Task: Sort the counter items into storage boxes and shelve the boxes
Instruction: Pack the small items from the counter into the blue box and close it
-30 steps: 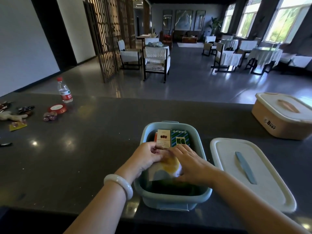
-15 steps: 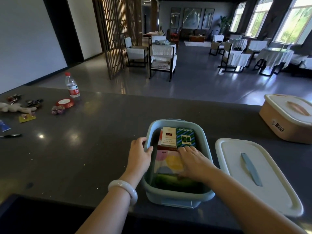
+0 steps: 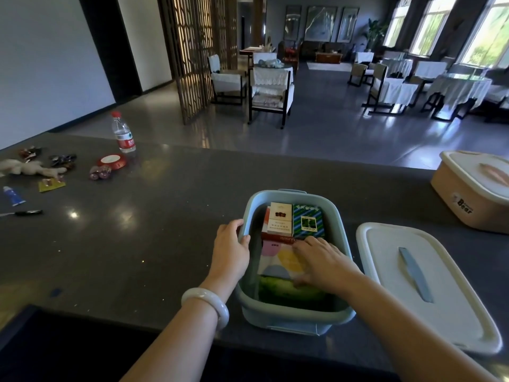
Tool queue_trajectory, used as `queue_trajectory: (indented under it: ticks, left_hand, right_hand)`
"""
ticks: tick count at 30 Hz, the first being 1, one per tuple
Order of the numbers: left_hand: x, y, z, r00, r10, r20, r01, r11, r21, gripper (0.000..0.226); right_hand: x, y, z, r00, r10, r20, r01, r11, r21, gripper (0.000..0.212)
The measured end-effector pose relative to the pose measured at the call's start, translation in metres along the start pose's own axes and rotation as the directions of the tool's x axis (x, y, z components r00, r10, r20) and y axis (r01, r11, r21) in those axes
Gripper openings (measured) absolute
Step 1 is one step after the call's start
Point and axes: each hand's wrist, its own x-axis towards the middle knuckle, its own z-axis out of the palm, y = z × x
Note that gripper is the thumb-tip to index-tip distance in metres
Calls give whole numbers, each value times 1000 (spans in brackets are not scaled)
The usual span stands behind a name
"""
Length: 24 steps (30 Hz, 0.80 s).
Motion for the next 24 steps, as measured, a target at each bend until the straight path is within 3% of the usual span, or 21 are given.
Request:
queue_trajectory:
  ticks: [24]
  left_hand:
    - [0, -1, -1, 1000, -21, 19, 21, 1000, -21, 37]
  right_hand:
    - [2, 2, 1, 997, 41, 65, -43, 999, 24, 81]
